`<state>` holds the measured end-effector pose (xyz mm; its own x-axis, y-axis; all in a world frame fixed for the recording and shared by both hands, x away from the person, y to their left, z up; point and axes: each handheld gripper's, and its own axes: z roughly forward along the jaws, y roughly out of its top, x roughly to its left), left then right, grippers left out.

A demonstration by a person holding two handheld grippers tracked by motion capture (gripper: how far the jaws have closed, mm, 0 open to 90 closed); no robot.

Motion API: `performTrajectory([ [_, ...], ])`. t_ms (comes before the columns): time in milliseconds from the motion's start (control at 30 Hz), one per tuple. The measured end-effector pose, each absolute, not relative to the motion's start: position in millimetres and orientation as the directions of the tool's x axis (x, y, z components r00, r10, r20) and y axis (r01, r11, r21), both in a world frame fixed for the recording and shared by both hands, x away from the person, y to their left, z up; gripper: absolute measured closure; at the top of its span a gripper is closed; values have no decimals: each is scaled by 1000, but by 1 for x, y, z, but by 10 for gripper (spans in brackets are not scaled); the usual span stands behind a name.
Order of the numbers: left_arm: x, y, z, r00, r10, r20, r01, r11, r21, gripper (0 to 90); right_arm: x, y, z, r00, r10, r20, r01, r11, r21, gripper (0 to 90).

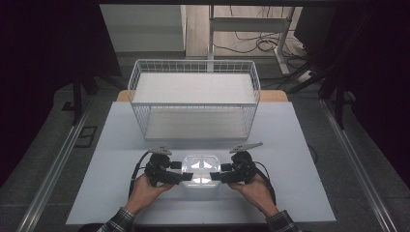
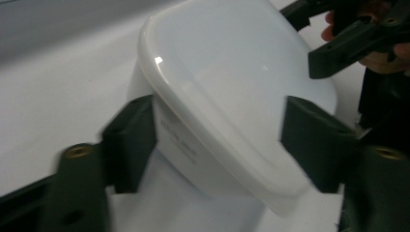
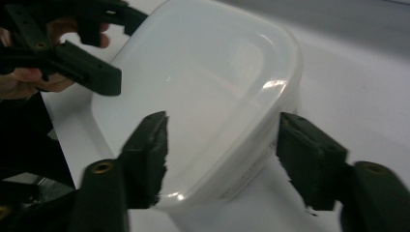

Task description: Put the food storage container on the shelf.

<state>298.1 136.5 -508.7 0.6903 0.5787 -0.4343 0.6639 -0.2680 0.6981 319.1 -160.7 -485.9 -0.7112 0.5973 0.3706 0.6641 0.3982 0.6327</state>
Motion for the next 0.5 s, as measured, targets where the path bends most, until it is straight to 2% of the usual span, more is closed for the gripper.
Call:
performTrajectory([
  [100, 287, 142, -504, 687, 585, -431, 659, -249, 710, 505, 311, -167, -480, -693, 622, 365, 673, 376, 637, 542],
  [200, 281, 145, -501, 674, 590, -445, 669, -233, 706, 592, 305, -170, -477, -671, 634, 384, 690, 343, 638, 615],
  [400, 276, 144, -498, 645, 619, -447, 674, -185, 715, 676, 296, -171, -472, -632, 672, 387, 703, 285, 652, 696],
  [500, 277, 145, -500, 626, 617, -477, 688, -150, 710, 696, 297, -174, -473, -616, 673, 408, 712, 255, 654, 715],
])
